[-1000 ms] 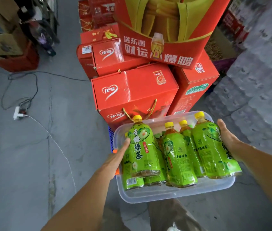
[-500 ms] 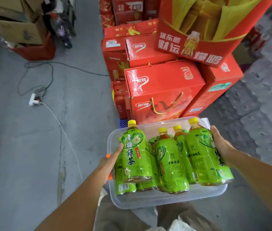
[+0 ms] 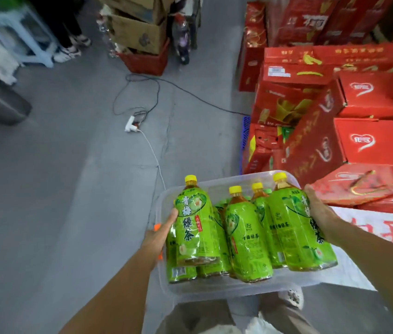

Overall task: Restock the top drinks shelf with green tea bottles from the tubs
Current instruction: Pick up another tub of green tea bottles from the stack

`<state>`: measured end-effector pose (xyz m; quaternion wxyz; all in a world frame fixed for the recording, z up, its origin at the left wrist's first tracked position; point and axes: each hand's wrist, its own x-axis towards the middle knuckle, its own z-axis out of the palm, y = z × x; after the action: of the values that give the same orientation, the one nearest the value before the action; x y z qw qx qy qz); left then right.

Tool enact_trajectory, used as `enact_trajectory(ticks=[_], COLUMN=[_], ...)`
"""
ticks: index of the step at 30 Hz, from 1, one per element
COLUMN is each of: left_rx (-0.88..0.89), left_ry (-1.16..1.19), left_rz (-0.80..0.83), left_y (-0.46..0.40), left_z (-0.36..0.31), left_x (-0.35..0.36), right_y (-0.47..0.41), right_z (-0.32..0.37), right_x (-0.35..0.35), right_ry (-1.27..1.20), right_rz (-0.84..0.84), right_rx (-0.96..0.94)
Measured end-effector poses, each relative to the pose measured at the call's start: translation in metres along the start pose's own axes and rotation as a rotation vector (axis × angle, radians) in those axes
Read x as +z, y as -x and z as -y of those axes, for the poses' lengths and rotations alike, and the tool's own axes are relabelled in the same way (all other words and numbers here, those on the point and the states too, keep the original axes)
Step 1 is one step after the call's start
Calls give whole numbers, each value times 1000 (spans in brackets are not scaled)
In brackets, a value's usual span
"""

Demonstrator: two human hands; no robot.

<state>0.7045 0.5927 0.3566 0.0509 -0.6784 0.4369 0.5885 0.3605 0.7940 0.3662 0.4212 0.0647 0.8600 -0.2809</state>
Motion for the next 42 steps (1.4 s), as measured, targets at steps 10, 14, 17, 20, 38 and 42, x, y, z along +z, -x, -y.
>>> enact_trajectory(ticks=[10,14,17,20,38,42], left_rx=[-2,-52,-75,-103,-183,-251], left_ry=[400,567,666,766,1217,1261], left_rz=[-227,-324,-396,-424,-687,-702], left_y=[-20,-31,-51,-83,-132,-137], left_z=[-1,-8,-13,-23,-18,40], left_x=[-183,-236,-274,-310,-534,-604], right_y=[42,60,27,73,198,233], right_z=[185,268,325,390,602,577], right_x=[211,292,360,422,766,857], right_ry=[234,362,446,565,907,913], right_rz=[141,225,291,380,678,672], right_rx=[-237,-294,-366,-464,-751,-676])
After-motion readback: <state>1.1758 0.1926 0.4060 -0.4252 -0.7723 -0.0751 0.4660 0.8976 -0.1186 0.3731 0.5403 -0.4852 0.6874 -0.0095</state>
